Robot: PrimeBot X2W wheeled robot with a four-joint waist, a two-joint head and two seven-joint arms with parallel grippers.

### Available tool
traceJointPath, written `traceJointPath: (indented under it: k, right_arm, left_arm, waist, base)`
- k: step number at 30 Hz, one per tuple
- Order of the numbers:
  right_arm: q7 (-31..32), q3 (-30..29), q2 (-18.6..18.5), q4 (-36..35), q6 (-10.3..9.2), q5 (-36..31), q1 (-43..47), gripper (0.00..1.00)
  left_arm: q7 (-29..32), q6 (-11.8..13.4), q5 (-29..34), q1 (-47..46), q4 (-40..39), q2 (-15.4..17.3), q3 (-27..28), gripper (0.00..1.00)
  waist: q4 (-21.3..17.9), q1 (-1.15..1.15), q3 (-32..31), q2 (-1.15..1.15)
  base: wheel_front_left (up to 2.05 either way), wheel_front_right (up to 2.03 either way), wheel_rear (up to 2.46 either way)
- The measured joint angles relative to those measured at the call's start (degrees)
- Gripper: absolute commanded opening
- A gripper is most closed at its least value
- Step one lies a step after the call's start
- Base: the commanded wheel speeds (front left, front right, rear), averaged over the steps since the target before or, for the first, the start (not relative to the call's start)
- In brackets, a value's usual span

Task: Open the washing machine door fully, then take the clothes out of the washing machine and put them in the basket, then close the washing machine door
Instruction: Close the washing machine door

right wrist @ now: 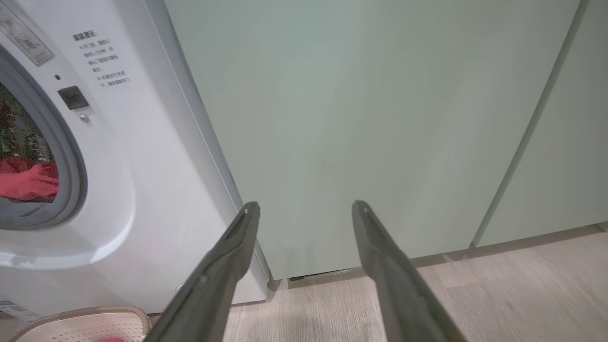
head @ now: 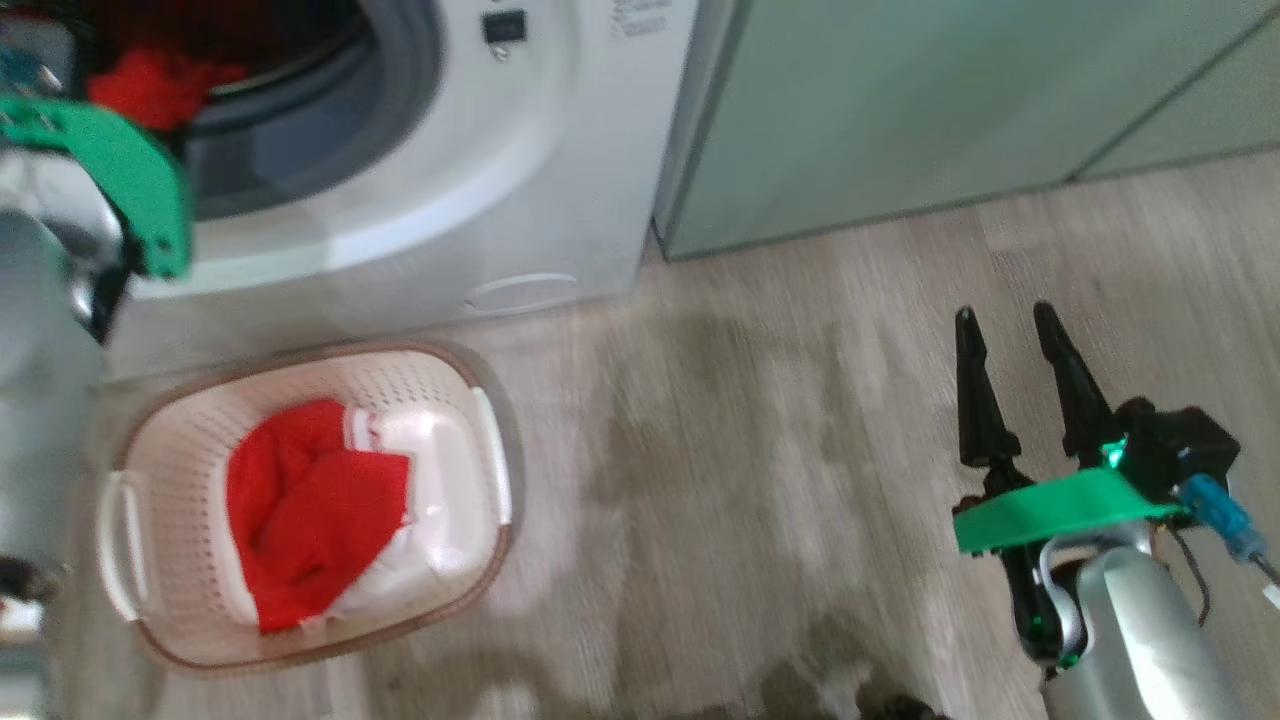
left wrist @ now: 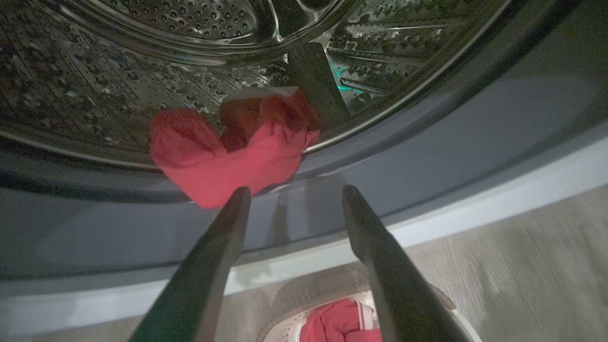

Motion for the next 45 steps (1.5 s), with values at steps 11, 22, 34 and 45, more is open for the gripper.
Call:
traceJointPath:
  k: [11, 22, 34, 45]
  right_arm:
    - [-0.01, 0.51, 0.03, -1.43, 0.0, 2.19, -5.26, 1.0]
    - [-0.01, 0.73, 0.1, -1.93, 0.01, 2.58, -6.8, 1.0]
    - [-0.01, 0.32, 0.11, -1.02, 0.01, 1.59, -6.75, 1.0]
    - [-0.01, -1.41, 0.03, 0.08, 0.01, -0.43, -2.49, 1.0]
  left_arm:
    - [-0.16, 4.15, 4.98, -15.29, 9.81, 5.63, -2.47, 1.0]
    - [1.52, 5.52, 5.64, -22.16, 17.77, 7.01, -2.96, 0.0]
    - [-8.64, 6.22, 4.21, -17.84, 20.74, 3.2, -4.16, 0.0]
    - [-17.8, 1.22, 1.1, -8.0, 21.31, -6.26, -5.14, 0.0]
  waist:
    - [-5.86, 0.0, 10.98, 0.0]
    - [-8.11, 0.0, 17.19, 0.0]
    - [-5.49, 0.0, 13.4, 0.0]
    - [0.39, 0.0, 4.95, 0.0]
  base:
    - [0.0, 0.0, 0.0]
    - [0.0, 0.0, 0.0]
    - [0.0, 0.0, 0.0]
    - [0.0, 0.0, 0.0]
